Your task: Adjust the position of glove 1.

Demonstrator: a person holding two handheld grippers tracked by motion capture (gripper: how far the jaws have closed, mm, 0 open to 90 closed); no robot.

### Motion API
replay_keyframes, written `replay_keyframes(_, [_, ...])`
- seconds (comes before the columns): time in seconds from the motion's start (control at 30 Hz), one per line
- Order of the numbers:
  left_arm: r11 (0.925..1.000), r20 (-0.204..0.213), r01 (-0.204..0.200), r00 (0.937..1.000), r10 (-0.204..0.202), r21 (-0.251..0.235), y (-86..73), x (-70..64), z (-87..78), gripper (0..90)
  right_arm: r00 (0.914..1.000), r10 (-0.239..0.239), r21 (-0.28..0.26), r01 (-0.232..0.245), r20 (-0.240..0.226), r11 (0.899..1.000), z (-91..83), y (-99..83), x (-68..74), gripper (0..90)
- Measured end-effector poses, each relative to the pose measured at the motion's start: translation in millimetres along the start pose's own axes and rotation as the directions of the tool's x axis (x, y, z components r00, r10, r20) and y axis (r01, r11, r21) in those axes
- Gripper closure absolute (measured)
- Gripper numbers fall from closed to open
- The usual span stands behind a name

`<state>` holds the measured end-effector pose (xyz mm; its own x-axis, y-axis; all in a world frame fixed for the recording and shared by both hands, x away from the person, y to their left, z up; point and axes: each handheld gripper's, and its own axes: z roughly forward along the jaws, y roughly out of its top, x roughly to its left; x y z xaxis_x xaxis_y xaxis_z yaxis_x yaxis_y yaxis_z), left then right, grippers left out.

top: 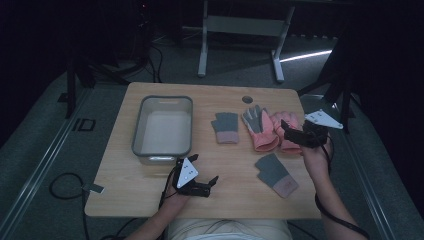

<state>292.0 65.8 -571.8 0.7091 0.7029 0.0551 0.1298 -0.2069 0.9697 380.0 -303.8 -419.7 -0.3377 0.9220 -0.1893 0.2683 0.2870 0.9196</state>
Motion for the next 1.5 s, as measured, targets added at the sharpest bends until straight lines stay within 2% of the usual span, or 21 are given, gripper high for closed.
replay_keyframes(0.23, [1.0000, 0.001, -0.004, 1.0000, 0.004, -0.002, -0.1, -0.5, 0.0, 0.0, 0.9986, -0.029, 0.005, 0.029, -0.044, 1.000, 13.2, 11.2, 19.3, 13.0])
replay_keyframes(0.33, [1.0000, 0.001, -0.007, 1.0000, 0.007, -0.002, -0.1, -0.6, -0.2, 0.0, 0.9980, -0.025, 0.001, 0.025, -0.059, 1.000, 17.3, 13.4, 24.7, 13.0])
replay_keyframes(0.53, [0.9999, 0.001, -0.012, 0.9999, 0.012, -0.003, 0.0, -1.2, -0.1, 0.0, 0.9939, -0.031, -0.001, 0.031, -0.105, 1.000, 30.5, 18.5, 44.3, 13.5])
replay_keyframes(0.57, [0.9999, 0.001, -0.012, 0.9999, 0.012, -0.003, 0.0, -1.3, 0.0, 0.0, 0.9914, -0.034, 0.007, 0.035, -0.127, 0.999, 34.8, 20.5, 50.9, 17.3])
replay_keyframes(0.6, [0.9999, 0.005, -0.010, 0.9999, 0.010, -0.004, 0.0, -1.3, 0.1, 0.0, 0.9887, -0.030, 0.018, 0.033, -0.147, 0.999, 37.6, 21.6, 53.9, 18.2])
replay_keyframes(0.67, [1.0000, 0.008, -0.009, 0.9999, 0.009, -0.003, 0.0, -1.2, 0.1, 0.0, 0.9879, -0.035, 0.028, 0.040, -0.151, 0.999, 40.7, 22.3, 57.4, 18.2])
replay_keyframes(0.7, [0.9999, 0.007, -0.010, 0.9999, 0.010, -0.005, 0.0, -1.6, 0.1, 0.0, 0.9844, -0.036, 0.047, 0.045, -0.172, 0.998, 47.4, 22.9, 63.7, 18.2])
replay_keyframes(0.77, [0.9999, 0.009, -0.015, 0.9998, 0.015, -0.004, 0.0, -2.0, 0.0, 0.0, 0.9822, -0.026, 0.062, 0.038, -0.186, 0.997, 51.0, 23.0, 65.9, 18.1])
replay_keyframes(0.8, [0.9999, 0.010, -0.016, 0.9998, 0.016, -0.004, 0.0, -2.1, 0.1, 0.0, 0.9765, 0.004, 0.093, 0.017, -0.215, 0.996, 58.1, 23.0, 69.3, 15.6])
replay_keyframes(0.93, [0.9999, 0.012, -0.010, 0.9999, 0.010, -0.005, 0.0, -1.6, -0.1, 0.0, 0.9726, 0.028, 0.126, 0.001, -0.231, 0.992, 67.4, 22.2, 74.2, 15.3])
replay_keyframes(1.0, [0.9999, 0.011, -0.011, 0.9999, 0.011, -0.004, 0.0, -1.6, -0.1, 0.0, 0.9652, 0.035, 0.162, 0.008, -0.259, 0.987, 76.5, 20.3, 79.7, 14.0])
replay_keyframes(1.07, [0.9999, 0.012, -0.010, 0.9999, 0.010, -0.005, 0.0, -1.6, 0.0, 0.0, 0.9631, 0.035, 0.176, 0.013, -0.267, 0.984, 79.5, 19.4, 81.7, 13.7])
replay_keyframes(1.1, [1.0000, 0.014, -0.008, 0.9999, 0.008, -0.005, -0.1, -1.4, -0.2, 0.0, 0.9570, 0.044, 0.198, 0.014, -0.287, 0.980, 85.2, 17.5, 85.2, 13.1])
replay_keyframes(1.13, [1.0000, 0.014, -0.007, 0.9999, 0.008, -0.005, -0.1, -1.2, -0.2, 0.0, 0.9570, 0.044, 0.198, 0.014, -0.287, 0.980, 85.2, 17.5, 85.2, 13.1])
replay_keyframes(1.2, [1.0000, 0.014, -0.008, 0.9999, 0.008, -0.004, 0.0, -1.3, -0.1, 0.0, 0.9485, 0.056, 0.225, 0.016, -0.312, 0.974, 94.0, 14.3, 89.4, 12.7])
replay_keyframes(1.27, [1.0000, 0.013, -0.008, 0.9999, 0.008, -0.004, 0.0, -1.4, 0.0, 0.0, 0.9488, 0.056, 0.231, 0.019, -0.311, 0.973, 96.5, 13.4, 91.5, 12.8])
replay_keyframes(1.3, [0.9999, 0.013, -0.009, 0.9999, 0.009, -0.005, 0.0, -1.5, 0.0, 0.0, 0.9446, 0.054, 0.235, 0.025, -0.324, 0.972, 101.5, 11.4, 94.8, 13.2])
replay_keyframes(1.37, [0.9999, 0.013, -0.011, 0.9999, 0.011, -0.003, 0.0, -1.5, 0.0, 0.0, 0.9442, 0.054, 0.244, 0.029, -0.325, 0.969, 104.4, 10.3, 96.4, 13.7])
replay_keyframes(1.43, [0.9999, 0.011, -0.010, 0.9999, 0.010, 0.000, 0.2, -1.4, 0.3, 0.0, 0.9437, 0.046, 0.261, 0.044, -0.328, 0.964, 113.2, 6.7, 102.3, 13.7])
replay_keyframes(1.47, [0.9999, 0.012, -0.010, 0.9999, 0.010, -0.001, 0.1, -1.1, 0.1, 0.0, 0.9383, 0.051, 0.267, 0.045, -0.342, 0.963, 116.2, 5.3, 103.9, 12.8])
replay_keyframes(1.5, [0.9999, 0.012, -0.010, 0.9999, 0.010, -0.001, 0.1, -1.1, 0.1, 0.0, 0.9383, 0.051, 0.267, 0.045, -0.342, 0.963, 116.2, 5.3, 103.9, 12.8])
